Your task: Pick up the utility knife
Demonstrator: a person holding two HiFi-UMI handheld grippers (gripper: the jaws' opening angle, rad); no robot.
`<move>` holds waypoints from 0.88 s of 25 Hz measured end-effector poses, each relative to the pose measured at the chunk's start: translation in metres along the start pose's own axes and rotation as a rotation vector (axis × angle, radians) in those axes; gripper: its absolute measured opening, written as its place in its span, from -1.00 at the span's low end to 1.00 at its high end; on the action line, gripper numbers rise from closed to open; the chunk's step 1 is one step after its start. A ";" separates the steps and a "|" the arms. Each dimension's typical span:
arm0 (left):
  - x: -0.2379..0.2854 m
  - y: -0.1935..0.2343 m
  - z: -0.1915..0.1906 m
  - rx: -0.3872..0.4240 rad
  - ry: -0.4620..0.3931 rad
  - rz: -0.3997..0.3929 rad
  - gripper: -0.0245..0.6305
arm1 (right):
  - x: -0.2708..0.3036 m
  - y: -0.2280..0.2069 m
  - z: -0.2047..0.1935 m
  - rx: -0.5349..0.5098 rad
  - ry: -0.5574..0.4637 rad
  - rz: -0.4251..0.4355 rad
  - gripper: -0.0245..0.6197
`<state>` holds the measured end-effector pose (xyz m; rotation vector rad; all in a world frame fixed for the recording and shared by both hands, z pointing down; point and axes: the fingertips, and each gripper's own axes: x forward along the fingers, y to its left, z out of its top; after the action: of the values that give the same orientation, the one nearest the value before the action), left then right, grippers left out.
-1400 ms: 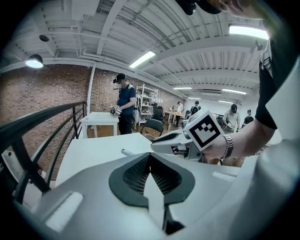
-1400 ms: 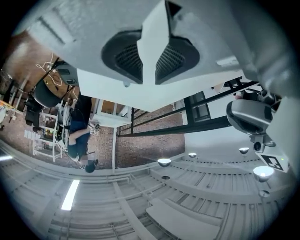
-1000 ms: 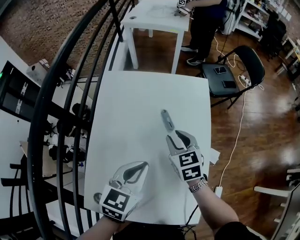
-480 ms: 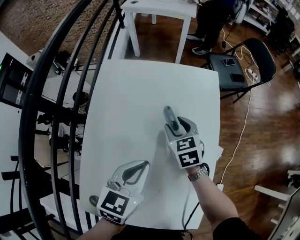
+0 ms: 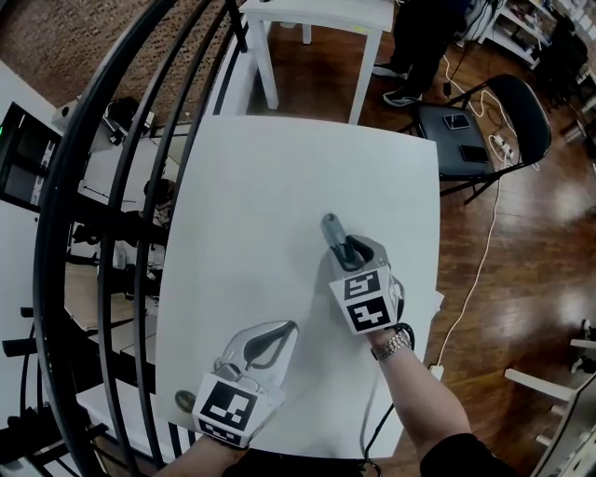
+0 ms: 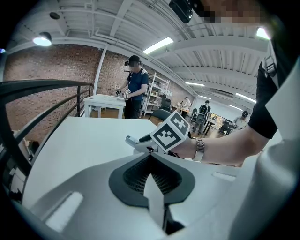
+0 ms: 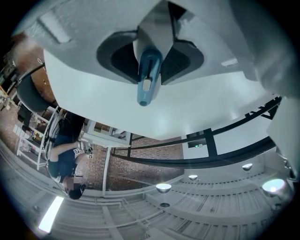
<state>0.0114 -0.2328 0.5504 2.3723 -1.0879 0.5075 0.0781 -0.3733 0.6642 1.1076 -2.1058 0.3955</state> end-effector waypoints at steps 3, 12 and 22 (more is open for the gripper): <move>0.000 -0.001 0.002 0.005 0.002 0.000 -0.87 | -0.001 0.002 0.001 0.000 -0.001 -0.001 -0.51; -0.007 -0.002 0.007 0.016 -0.002 0.012 -0.87 | -0.019 0.004 0.014 0.021 -0.066 -0.011 -0.52; -0.041 -0.021 0.029 0.050 -0.067 0.008 -0.87 | -0.078 0.027 0.038 0.046 -0.123 -0.013 -0.52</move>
<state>0.0063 -0.2122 0.5001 2.4450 -1.1265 0.4660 0.0683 -0.3322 0.5841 1.1989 -2.2049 0.3805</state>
